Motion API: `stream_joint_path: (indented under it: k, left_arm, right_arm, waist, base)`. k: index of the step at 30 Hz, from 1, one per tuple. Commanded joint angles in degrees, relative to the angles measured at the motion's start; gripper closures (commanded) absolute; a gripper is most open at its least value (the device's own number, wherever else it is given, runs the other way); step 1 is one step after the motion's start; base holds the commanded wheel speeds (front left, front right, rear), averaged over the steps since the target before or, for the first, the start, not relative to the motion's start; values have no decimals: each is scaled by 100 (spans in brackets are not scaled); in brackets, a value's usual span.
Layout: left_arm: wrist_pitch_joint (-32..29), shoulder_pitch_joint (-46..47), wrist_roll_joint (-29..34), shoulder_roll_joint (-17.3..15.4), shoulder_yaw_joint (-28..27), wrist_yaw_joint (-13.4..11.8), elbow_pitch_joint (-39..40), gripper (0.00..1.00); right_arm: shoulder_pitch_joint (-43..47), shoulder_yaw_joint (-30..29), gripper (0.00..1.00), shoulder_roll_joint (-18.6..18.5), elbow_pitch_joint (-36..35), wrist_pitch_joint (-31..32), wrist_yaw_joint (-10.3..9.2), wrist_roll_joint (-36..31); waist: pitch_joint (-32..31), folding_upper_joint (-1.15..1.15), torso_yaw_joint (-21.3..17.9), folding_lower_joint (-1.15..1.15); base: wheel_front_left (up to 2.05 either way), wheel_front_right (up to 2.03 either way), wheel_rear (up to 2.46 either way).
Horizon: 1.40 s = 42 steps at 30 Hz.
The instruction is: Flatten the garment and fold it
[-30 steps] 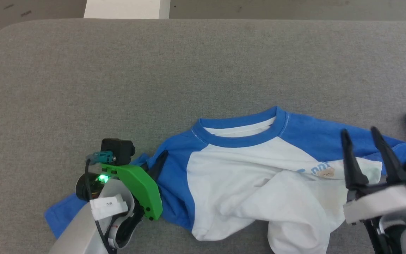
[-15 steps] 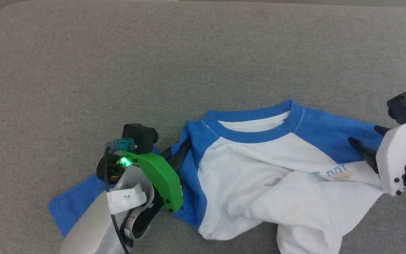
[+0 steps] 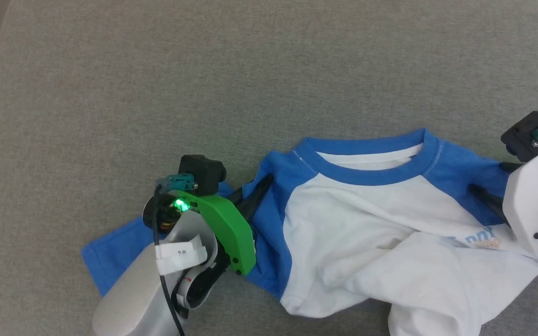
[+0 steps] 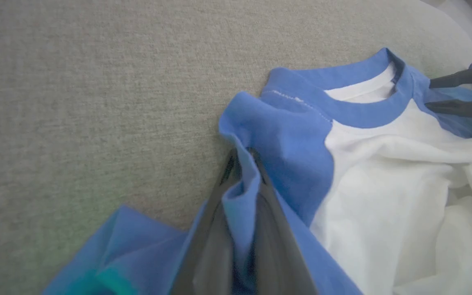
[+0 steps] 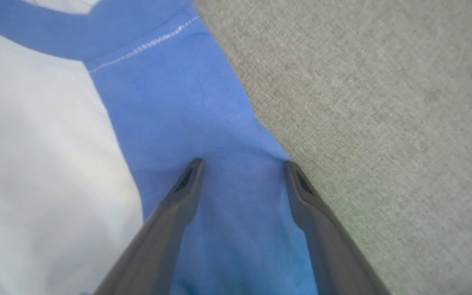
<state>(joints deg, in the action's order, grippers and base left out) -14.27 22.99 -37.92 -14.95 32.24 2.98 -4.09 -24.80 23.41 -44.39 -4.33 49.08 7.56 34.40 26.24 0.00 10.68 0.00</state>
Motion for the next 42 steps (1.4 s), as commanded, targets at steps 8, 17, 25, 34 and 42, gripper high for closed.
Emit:
stream_joint_path:
  k: [8,17,25,34,42]
  left_arm:
    - [192,1,-134,14,-74,46,-167,100]
    - [1188,-141,-92,-73,-422,134,-63,100]
    - [1377,323,13,-175,-689,37,134,100]
    - [486,1843,59,-265,-758,-21,-43,100]
    - [146,3573,365,-419,-1054,-255,-831,100]
  right_arm:
    - [15,-103,100,379,746,-1005,-8,-119]
    - [107,-1925,100,2065,886,-2799,-8,-399]
    - [-79,-2536,100,2853,592,-2984,-8,-728]
    - [-990,-2315,100,3127,643,-2548,-8,-1052]
    - [-2676,-2305,100,3219,1291,-2567,-8,-1591]
  waist:
    - [-102,0,0,0]
    - [-1045,0,-287,0]
    - [-1779,0,-645,0]
    - [-2069,0,-978,0]
    - [-1816,0,-1207,0]
  base:
    - [0,0,0]
    - [0,0,0]
    - [0,0,0]
    - [0,0,0]
    - [0,0,0]
